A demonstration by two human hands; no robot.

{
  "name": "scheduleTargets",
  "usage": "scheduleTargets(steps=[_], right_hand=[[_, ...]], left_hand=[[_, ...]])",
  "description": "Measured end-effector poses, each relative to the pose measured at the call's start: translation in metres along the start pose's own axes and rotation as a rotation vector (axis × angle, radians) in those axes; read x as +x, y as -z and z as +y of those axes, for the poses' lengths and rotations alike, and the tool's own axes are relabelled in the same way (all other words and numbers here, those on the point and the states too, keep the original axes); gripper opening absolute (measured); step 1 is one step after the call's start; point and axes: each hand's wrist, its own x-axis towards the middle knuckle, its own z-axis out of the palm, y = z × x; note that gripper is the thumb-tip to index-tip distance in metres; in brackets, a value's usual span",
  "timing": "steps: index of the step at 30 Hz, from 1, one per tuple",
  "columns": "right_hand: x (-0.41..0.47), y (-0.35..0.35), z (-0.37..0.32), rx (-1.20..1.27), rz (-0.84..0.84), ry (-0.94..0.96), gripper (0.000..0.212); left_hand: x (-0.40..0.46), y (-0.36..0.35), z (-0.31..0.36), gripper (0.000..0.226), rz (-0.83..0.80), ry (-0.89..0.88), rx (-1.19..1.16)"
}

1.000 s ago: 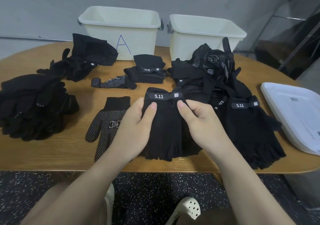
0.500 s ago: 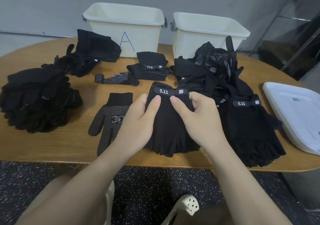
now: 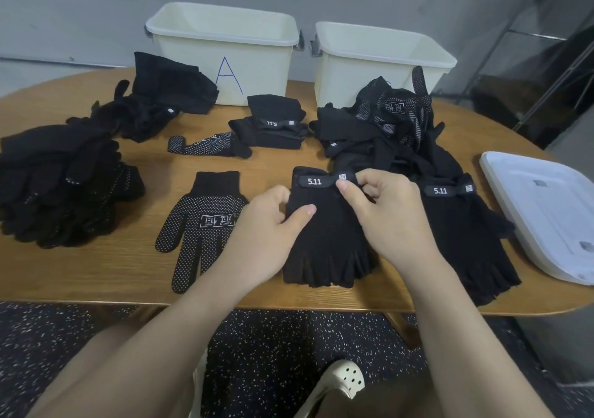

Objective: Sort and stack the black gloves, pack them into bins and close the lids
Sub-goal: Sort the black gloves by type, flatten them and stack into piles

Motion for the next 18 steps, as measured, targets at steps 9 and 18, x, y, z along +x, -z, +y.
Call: scheduleTargets(steps=[9,18], right_hand=[[0.008,-0.013,0.002,-0.154,0.051,-0.049,0.046],[0.006,-0.031,0.008,-0.252,-0.030,-0.116,0.037]], left_hand=[[-0.003,-0.005,0.005,0.030,-0.038,0.085,0.187],[0.001,0.002,0.002,0.031,0.025,0.084,0.353]])
